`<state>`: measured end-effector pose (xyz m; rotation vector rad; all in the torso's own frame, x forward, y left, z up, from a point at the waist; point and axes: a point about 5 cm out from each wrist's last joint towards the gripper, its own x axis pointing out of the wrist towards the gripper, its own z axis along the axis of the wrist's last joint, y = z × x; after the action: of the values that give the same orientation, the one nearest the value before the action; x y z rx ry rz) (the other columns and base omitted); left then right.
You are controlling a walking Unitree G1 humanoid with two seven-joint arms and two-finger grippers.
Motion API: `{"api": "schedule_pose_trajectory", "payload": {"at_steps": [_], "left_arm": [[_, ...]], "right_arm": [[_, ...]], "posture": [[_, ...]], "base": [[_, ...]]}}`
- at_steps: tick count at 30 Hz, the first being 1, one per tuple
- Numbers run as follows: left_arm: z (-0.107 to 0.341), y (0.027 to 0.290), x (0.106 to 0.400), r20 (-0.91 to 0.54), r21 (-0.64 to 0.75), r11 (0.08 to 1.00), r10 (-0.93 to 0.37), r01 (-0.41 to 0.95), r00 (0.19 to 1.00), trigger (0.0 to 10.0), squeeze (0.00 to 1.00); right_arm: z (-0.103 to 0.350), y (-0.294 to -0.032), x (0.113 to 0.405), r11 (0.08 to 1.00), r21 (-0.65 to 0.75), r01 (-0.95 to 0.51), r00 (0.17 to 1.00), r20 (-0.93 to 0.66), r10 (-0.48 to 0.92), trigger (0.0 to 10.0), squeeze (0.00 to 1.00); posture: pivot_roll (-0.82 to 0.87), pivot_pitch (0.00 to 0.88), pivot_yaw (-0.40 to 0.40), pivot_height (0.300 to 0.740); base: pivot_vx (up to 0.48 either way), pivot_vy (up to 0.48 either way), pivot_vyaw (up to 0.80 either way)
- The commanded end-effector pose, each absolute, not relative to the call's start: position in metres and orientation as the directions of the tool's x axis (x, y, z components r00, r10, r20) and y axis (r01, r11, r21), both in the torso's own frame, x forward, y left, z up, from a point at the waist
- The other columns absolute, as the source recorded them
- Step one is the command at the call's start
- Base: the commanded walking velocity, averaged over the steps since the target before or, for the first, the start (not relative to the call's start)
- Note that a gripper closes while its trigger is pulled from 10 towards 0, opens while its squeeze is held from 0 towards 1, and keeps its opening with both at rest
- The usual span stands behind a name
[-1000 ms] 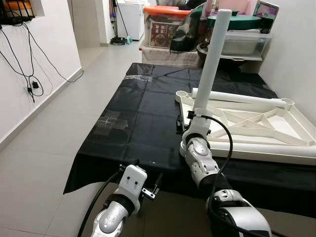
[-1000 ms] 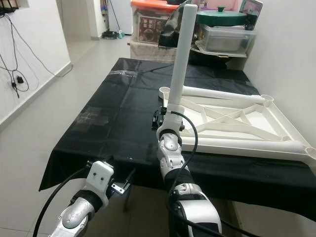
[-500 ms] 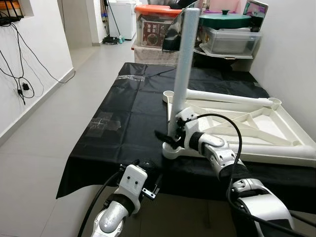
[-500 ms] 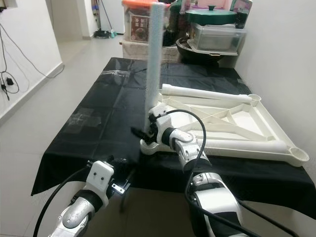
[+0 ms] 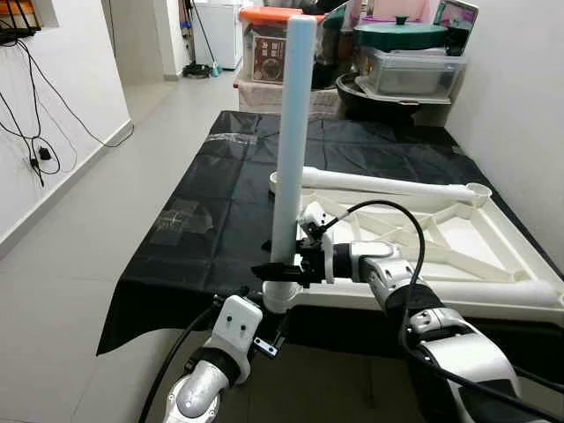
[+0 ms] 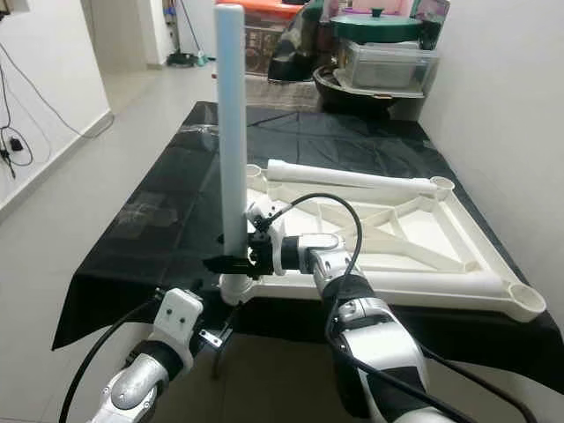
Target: Building children table
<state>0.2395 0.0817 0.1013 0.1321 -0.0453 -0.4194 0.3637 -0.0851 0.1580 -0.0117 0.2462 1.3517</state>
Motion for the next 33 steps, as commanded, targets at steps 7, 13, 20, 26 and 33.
{"api": "schedule_pose_trajectory", "payload": {"at_steps": [7, 13, 20, 26, 33], "left_arm": [[0.100, 0.081, 0.238, 0.003, 0.126, 0.903, -0.414, 0.410, 0.910, 10.0, 0.00], [0.100, 0.081, 0.239, 0.004, 0.126, 0.904, -0.413, 0.409, 0.911, 10.0, 0.00], [0.100, 0.081, 0.241, 0.002, 0.125, 0.902, -0.417, 0.413, 0.909, 10.0, 0.00], [0.100, 0.081, 0.242, 0.001, 0.127, 0.899, -0.422, 0.418, 0.907, 10.0, 0.00], [0.100, 0.081, 0.243, 0.003, 0.131, 0.900, -0.420, 0.416, 0.907, 10.0, 0.00]], "right_arm": [[0.163, -0.072, 0.372, 0.356, 0.120, -0.927, 0.343, -0.116, 0.932, 0.0, 0.00], [0.159, -0.093, 0.392, 0.779, 0.146, -0.610, 0.775, -0.096, 0.625, 0.0, 0.00], [0.144, -0.142, 0.397, 0.988, 0.132, 0.076, 0.985, -0.164, -0.054, 0.0, 0.00], [0.135, -0.147, 0.384, 0.930, 0.137, 0.341, 0.935, -0.148, -0.321, 0.0, 0.00], [0.143, -0.106, 0.383, 0.952, 0.223, 0.210, 0.977, -0.090, -0.194, 10.0, 1.00]], "posture": [[0.09, 0.000, -0.085, 0.740], [0.08, 0.000, -0.081, 0.740], [0.07, 0.000, -0.071, 0.740], [0.07, 0.000, -0.072, 0.740], [0.07, 0.000, -0.071, 0.740]], "base": [[0.000, 0.000, 0.00], [0.000, 0.000, 0.00], [0.000, 0.000, 0.00], [0.000, 0.000, 0.00], [0.000, 0.000, 0.00]]}}
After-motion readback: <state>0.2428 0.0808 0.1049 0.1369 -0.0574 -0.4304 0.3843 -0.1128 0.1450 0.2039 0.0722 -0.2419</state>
